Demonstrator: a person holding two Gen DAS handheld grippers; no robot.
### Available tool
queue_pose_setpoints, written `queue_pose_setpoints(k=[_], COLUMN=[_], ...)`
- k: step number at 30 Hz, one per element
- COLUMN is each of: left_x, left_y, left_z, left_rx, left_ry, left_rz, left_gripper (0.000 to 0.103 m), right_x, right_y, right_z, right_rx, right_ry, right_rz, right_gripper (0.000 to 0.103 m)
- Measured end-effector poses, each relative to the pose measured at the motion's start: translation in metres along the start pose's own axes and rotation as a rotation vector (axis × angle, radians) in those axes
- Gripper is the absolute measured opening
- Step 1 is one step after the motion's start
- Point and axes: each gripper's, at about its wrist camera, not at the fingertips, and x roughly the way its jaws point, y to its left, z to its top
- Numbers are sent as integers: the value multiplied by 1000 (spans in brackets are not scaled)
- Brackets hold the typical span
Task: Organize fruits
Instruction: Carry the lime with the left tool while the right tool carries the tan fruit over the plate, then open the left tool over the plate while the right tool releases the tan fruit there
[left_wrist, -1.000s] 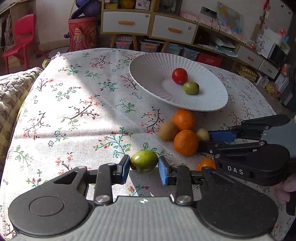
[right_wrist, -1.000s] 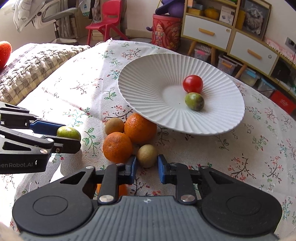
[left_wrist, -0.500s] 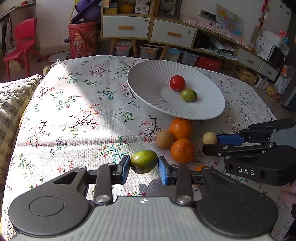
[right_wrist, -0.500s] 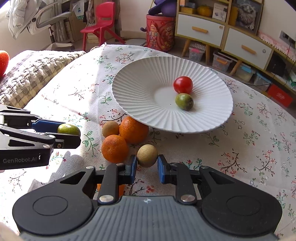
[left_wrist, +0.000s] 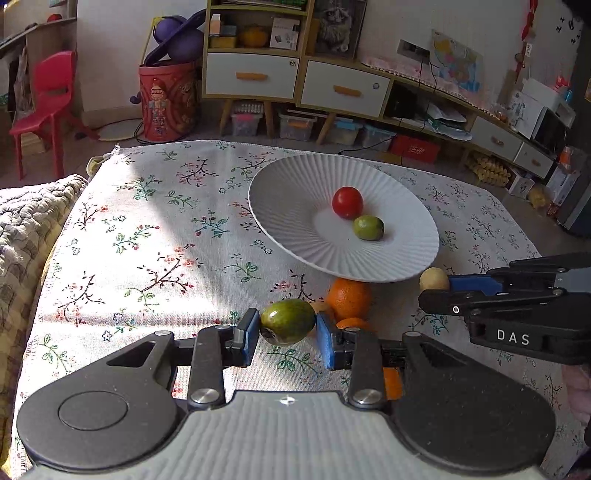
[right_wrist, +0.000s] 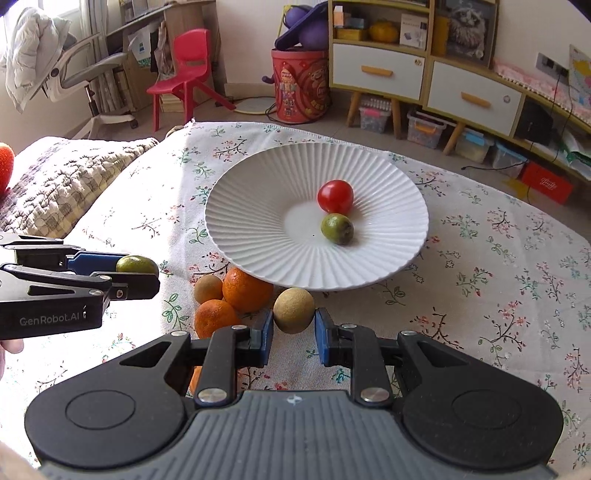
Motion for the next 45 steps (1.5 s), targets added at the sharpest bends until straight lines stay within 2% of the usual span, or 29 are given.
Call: queue_pose_setpoints(k=[11, 18, 28, 39, 45], left_x=[13, 31, 56, 78, 77], left_y=[-13, -19, -34, -43, -43], left_z=[22, 32, 40, 42, 42], left_rx=[-13, -25, 64, 123, 128], left_ry=[-38, -50, -111, -82, -82], left_rz=[-15, -17, 0, 58, 64], left_gripper=[16, 16, 16, 16, 16], right_x=[-2, 8, 23, 33, 33], right_y=[-14, -26, -35, -47, -45], right_z=[19, 23, 25, 26, 26], right_rx=[51, 47, 14, 19, 14], right_ry=[-63, -63, -68, -72, -76], right_rz=[-30, -53, -59, -92, -93], right_gripper=[22, 22, 22, 22, 22])
